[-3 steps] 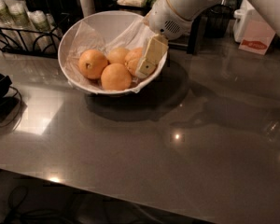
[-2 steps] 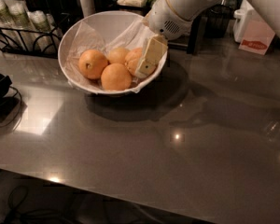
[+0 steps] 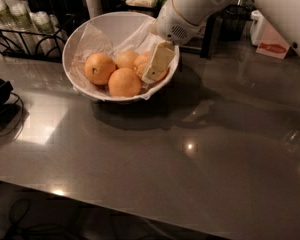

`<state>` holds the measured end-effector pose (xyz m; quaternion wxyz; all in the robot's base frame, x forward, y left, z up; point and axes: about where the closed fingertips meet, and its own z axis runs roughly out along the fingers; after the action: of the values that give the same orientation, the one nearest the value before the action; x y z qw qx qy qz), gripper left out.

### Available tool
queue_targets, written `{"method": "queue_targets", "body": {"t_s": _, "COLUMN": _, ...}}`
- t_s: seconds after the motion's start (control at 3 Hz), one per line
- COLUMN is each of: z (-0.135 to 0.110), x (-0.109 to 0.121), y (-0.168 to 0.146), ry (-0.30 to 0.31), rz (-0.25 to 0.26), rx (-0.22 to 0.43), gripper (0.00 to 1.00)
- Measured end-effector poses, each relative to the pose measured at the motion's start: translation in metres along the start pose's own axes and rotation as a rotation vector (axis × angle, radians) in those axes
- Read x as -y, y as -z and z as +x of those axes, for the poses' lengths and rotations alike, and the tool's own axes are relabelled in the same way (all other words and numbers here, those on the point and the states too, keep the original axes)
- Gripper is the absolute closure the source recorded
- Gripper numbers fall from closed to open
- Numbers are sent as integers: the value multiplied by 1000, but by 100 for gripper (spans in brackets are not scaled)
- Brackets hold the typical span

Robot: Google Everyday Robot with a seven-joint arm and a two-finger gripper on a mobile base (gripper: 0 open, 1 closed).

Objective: Pick orange from white bowl

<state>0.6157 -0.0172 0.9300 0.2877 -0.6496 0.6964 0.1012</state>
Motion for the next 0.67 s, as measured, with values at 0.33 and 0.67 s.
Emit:
{"method": "queue_targets", "body": {"t_s": 0.33, "z": 10, "x": 1, "y": -12, "ry": -11, "rz": -7, "rx": -25, "gripper": 12}}
{"method": "queue_targets", "body": {"t_s": 0.67, "z": 19, "x": 0, "y": -23, "ry": -20, "rz": -10, "rx": -49, "gripper": 15}}
